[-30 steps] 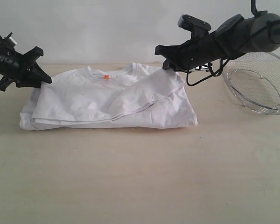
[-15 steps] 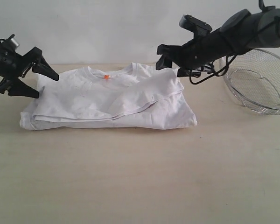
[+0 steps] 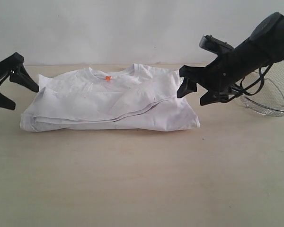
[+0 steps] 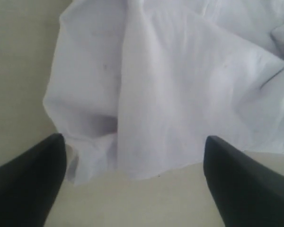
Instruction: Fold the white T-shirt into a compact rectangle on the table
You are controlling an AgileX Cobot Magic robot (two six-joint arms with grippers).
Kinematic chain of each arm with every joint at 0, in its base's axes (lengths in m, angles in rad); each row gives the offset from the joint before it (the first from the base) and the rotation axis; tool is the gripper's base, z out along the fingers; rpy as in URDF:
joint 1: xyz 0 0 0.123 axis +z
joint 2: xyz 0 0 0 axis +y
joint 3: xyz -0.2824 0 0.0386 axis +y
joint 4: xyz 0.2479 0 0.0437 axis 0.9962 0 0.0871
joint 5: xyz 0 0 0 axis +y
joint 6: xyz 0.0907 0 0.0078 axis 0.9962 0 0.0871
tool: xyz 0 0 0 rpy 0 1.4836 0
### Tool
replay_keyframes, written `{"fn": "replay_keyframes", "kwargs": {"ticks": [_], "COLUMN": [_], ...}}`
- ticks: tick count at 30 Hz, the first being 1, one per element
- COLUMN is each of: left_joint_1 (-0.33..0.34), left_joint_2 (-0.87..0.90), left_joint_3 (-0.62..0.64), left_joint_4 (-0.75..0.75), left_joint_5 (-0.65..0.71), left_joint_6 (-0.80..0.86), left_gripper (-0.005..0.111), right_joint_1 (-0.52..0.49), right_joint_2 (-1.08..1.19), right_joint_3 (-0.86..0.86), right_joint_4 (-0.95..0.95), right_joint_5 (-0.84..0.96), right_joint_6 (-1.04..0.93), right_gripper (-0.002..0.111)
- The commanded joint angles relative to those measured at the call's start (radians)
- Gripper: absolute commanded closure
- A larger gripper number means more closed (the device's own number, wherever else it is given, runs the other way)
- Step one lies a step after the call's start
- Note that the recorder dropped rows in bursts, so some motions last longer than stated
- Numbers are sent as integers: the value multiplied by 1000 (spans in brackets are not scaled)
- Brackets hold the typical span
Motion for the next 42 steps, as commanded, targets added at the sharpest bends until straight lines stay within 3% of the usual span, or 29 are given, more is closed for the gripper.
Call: {"fn": "replay_keyframes", "kwargs": {"ticks": [1, 6, 12, 25, 36, 42], "left_joint_1": [-4, -16, -63, -69, -19, -30], "left_joint_2": [-9, -6, 34, 38, -74, -80], "left_joint_3": [96, 152, 158, 158, 158, 158], "left_joint_4": [3, -8, 2, 85, 114, 107], "left_joint_5": [-92, -139, -152, -105, -99, -121], "left_joint_6": [25, 44, 51, 48, 32, 59], "left_gripper": [33, 33, 34, 40, 40, 41], "right_joint_1": [10, 11, 49, 88, 88, 88], "right_joint_2": [-10, -3, -3, -3, -7, -51], "right_joint_3": [41, 48, 76, 77, 77, 77], "right_joint_4": [1, -11, -13, -172, -178, -194], "right_joint_5": [-40, -17, -14, -6, -13, -45], "right_joint_6": [-31, -33, -47, 14, 21, 17], "right_gripper": [43, 44, 65, 61, 61, 61]}}
